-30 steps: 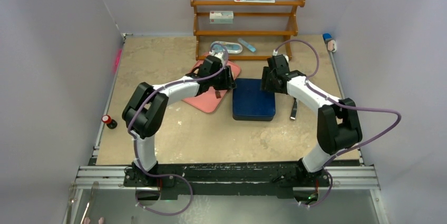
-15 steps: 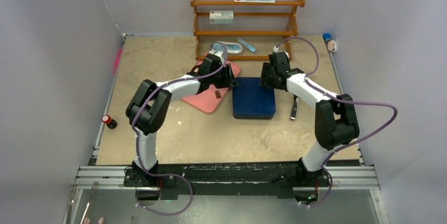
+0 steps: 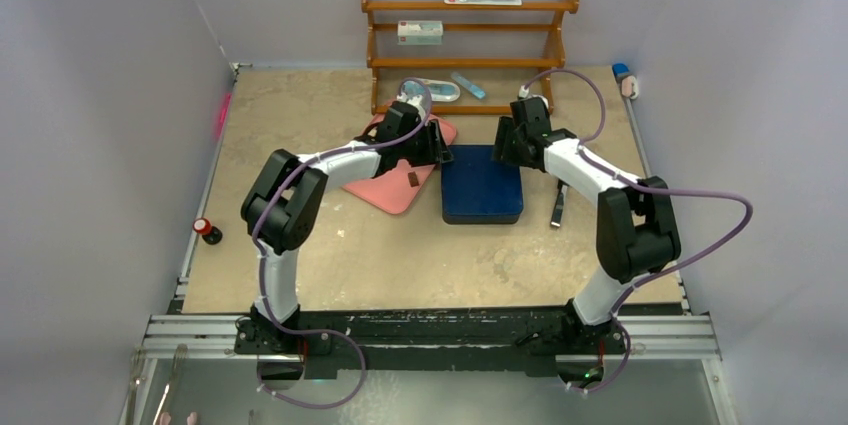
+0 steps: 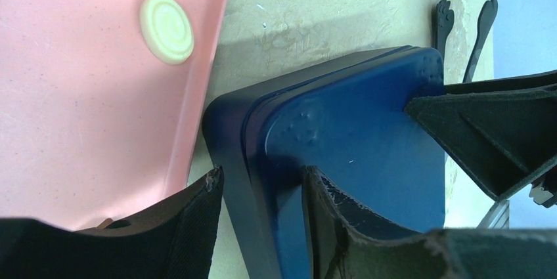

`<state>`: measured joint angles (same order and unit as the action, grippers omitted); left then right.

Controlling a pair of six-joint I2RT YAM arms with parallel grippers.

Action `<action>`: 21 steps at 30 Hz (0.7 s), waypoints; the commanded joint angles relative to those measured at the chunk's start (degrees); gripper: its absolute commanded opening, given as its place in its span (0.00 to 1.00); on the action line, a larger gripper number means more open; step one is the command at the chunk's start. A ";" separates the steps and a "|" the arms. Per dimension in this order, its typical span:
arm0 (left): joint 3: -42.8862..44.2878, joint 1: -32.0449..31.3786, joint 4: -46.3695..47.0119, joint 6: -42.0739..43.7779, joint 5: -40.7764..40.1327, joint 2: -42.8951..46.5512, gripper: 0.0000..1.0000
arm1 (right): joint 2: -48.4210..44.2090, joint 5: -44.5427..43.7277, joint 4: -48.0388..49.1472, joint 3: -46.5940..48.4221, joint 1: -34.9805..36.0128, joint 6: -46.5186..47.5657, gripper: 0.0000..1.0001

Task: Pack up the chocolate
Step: Close the box lid on the packing box, then reset both arms

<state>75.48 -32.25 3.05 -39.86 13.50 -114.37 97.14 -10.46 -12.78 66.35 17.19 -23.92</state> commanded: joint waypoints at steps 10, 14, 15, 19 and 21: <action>-2.09 0.72 5.38 1.47 -1.75 7.24 0.53 | -8.78 -1.53 1.55 -0.59 -0.12 4.47 0.69; -3.21 0.70 6.31 2.35 -3.06 10.43 0.54 | -11.95 -2.73 1.25 -0.45 -0.12 4.96 0.69; -4.04 0.62 6.66 2.78 -3.92 11.65 0.54 | -12.95 -3.74 1.18 -0.81 -0.10 5.05 0.69; -11.32 0.47 10.37 6.08 -8.42 17.93 0.54 | -17.21 -8.03 1.39 -4.28 -0.09 5.65 0.69; -15.12 -0.21 10.99 9.35 -13.73 21.75 0.55 | -18.77 -11.80 0.61 -6.13 -0.05 6.06 0.70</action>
<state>66.52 -31.90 9.67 -36.69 8.14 -100.05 82.08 -14.63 -11.86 63.40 17.19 -19.57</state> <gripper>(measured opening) 0.543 0.692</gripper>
